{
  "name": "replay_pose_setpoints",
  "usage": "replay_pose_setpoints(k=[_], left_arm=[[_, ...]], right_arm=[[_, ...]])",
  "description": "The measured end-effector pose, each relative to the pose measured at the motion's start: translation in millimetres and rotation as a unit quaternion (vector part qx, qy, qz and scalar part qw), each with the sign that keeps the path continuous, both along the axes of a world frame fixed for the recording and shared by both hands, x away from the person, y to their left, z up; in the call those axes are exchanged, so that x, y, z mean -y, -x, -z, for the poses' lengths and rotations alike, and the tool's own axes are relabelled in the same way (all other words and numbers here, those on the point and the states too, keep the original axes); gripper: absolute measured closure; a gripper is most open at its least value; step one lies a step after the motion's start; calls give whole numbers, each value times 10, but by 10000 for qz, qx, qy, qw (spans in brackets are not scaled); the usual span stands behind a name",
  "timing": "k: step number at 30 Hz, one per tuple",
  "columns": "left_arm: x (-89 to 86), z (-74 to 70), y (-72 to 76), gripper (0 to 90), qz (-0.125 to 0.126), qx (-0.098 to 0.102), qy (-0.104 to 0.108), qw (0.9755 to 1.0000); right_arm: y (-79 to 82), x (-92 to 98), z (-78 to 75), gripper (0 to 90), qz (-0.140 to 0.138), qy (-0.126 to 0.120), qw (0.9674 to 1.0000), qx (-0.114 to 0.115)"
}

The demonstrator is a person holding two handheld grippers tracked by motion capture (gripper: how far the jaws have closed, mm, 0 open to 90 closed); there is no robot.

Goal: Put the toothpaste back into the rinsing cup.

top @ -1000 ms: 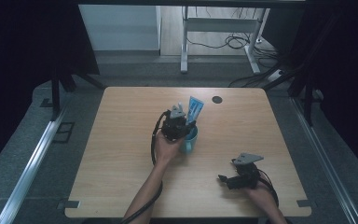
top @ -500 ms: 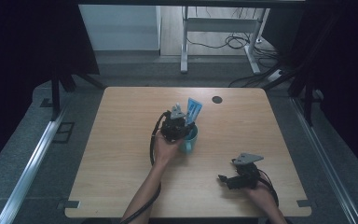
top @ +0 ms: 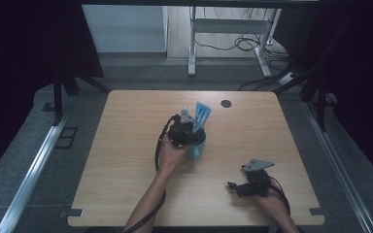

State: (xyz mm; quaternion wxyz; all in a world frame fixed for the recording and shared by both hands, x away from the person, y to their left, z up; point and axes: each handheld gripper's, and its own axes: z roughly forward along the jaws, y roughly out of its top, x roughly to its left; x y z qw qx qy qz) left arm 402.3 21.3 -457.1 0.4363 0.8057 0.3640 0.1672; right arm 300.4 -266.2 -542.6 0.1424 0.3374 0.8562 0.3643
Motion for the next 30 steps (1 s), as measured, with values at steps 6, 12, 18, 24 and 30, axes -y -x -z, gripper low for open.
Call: replay_pose_setpoints(k=[6,12,18,24,30], left_arm=[[-6,-32,27,451,33,31,-53,10000],[-9,-91,54,310,107,19,-85,9999],[11,-131,83,168,121,-91,-153,9998],[12,-170,120,83,148,-131,-256,9995],[-12,-190,172,0,166,-110,-447,9988]], right_arm=[[-1,0,1,103,-2,3,10000,5],[0,0,0,103,0,1,10000,1],[-1,1,0,103,-2,2,10000,-1],[0,0,0,103,0,1,10000,1],[0,0,0,103,1,1,10000,1]])
